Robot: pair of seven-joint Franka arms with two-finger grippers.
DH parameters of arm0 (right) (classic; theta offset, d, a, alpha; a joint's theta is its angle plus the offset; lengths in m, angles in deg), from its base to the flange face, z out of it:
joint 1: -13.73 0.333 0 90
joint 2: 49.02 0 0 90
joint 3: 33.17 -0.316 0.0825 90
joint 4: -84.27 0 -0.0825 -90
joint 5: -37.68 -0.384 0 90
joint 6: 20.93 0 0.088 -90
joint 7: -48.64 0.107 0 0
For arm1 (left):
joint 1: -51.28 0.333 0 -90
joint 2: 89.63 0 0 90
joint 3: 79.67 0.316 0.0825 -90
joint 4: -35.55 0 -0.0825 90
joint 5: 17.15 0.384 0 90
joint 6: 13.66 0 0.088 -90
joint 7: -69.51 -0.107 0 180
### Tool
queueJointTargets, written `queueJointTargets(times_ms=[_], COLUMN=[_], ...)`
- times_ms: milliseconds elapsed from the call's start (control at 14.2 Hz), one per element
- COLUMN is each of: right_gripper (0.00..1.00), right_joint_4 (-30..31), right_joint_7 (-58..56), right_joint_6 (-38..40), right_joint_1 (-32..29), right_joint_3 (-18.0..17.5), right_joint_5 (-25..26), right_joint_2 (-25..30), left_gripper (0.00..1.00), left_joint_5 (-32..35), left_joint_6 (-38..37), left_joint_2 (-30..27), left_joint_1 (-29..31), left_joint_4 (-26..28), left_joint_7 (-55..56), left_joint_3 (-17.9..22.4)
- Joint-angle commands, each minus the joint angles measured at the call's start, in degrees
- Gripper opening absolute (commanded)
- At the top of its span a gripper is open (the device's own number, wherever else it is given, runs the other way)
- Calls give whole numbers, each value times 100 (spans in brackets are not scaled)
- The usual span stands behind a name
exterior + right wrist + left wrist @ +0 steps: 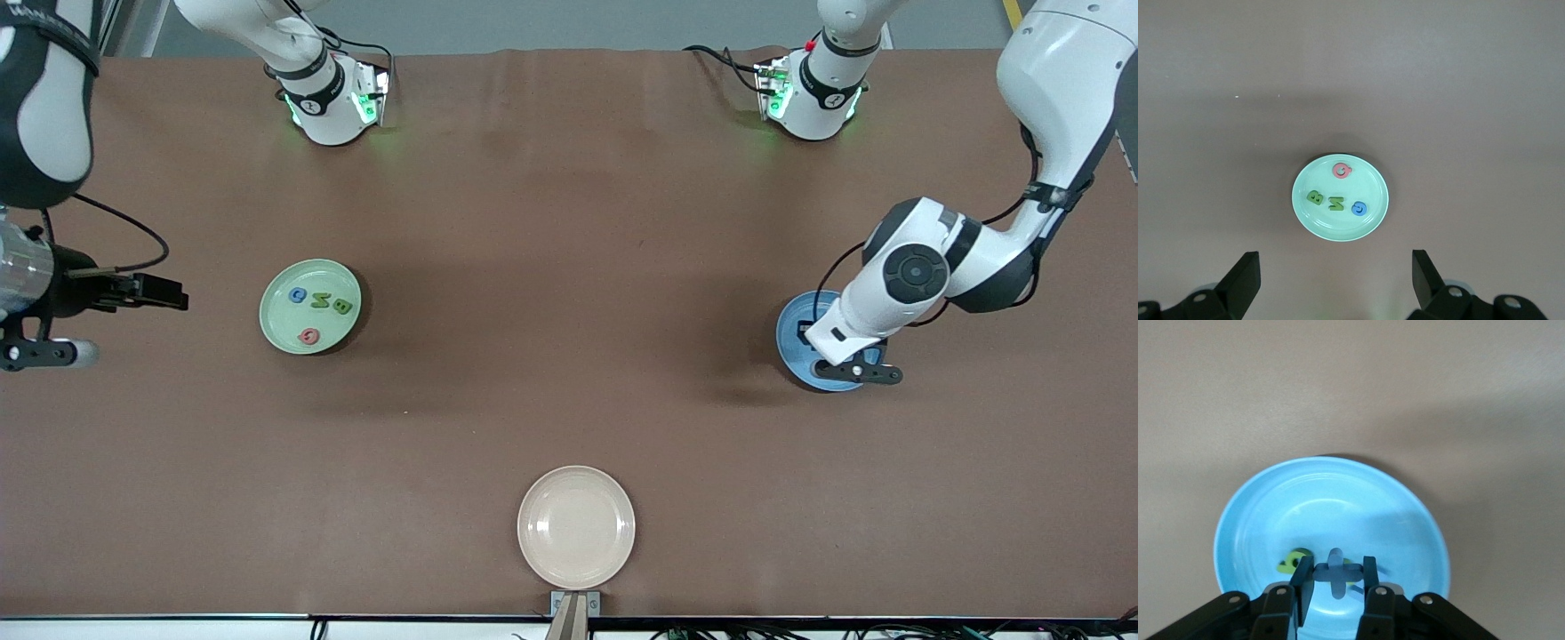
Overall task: Sort upper and lower case letters into plates
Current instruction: 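Drop the x on the blue plate while the right gripper returns to rest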
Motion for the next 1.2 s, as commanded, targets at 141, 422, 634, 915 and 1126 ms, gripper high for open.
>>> queueJointTargets(times_ms=[141, 422, 634, 915, 1126], right_gripper=[100, 100, 100, 100, 100], right_joint_4=[667, 1080, 1124, 1562, 1748], right_joint_7=[71, 80, 80, 80, 80], right_joint_6=[-35, -219, -220, -238, -133], right_joint_1=[-1223, -1699, -1665, -1595, -1594], right_joint_3=[-1322, -2019, -2019, -2011, -2019], right_joint_5=[356, 674, 674, 674, 674], right_joint_2=[786, 1243, 1296, 1787, 2156], left_gripper=[17, 17, 17, 21, 35], left_joint_5=[636, 935, 935, 935, 935], left_joint_6=[247, 247, 247, 300, 300], left_joint_2=[462, 744, 788, 832, 894], left_joint_1=[282, 274, 247, 247, 238], left_joint_4=[83, -40, -93, -102, -111], left_joint_7=[-592, -611, -707, -716, -699], left_joint_3=[-86, 10, 81, 90, 98])
